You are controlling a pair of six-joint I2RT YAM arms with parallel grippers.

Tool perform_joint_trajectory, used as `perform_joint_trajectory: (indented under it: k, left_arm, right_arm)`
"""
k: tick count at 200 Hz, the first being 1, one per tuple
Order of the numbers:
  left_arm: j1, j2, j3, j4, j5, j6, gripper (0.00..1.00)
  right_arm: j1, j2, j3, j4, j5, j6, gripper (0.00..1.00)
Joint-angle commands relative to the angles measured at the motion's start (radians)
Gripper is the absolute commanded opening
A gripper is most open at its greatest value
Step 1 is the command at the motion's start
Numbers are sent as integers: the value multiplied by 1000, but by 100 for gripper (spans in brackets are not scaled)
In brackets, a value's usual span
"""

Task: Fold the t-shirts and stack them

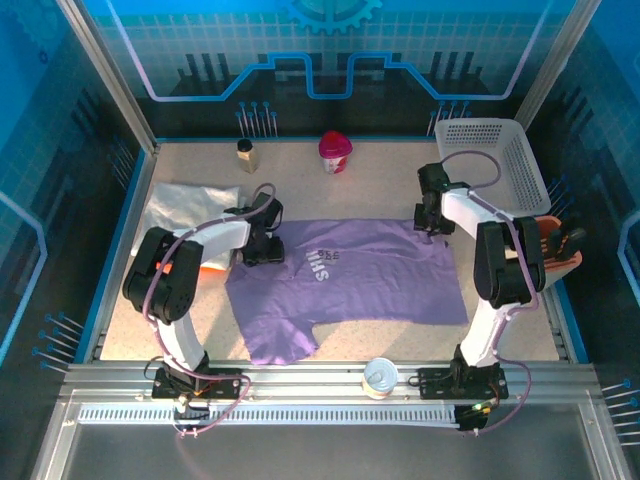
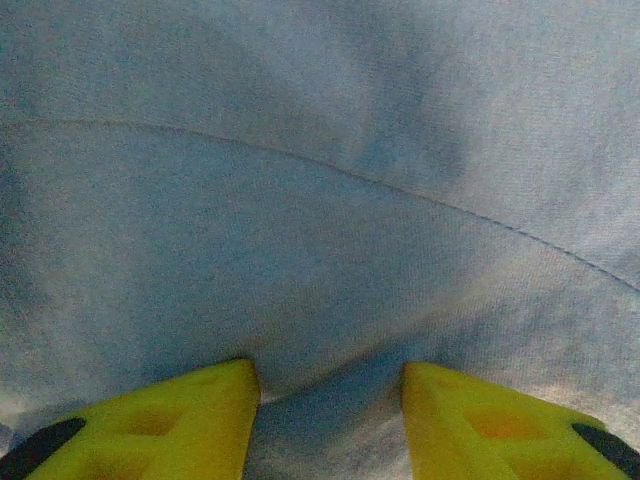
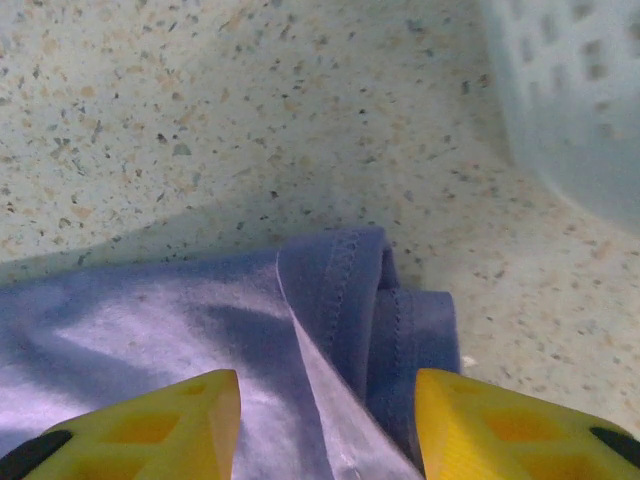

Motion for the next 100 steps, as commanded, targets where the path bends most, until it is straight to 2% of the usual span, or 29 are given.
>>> perform_joint_trajectory:
  k: [1, 51, 100]
  left_arm:
    - [12, 11, -55, -86, 14, -29, 45]
    - [12, 13, -56, -86, 15, -29, 45]
    - [12, 24, -44, -91, 14, -23, 45]
  right_arm:
    - [-4, 23, 51, -42, 15, -28, 49]
    - [-58, 79, 77, -89, -4, -16, 47]
    - [-60, 87, 79, -90, -5, -10, 24]
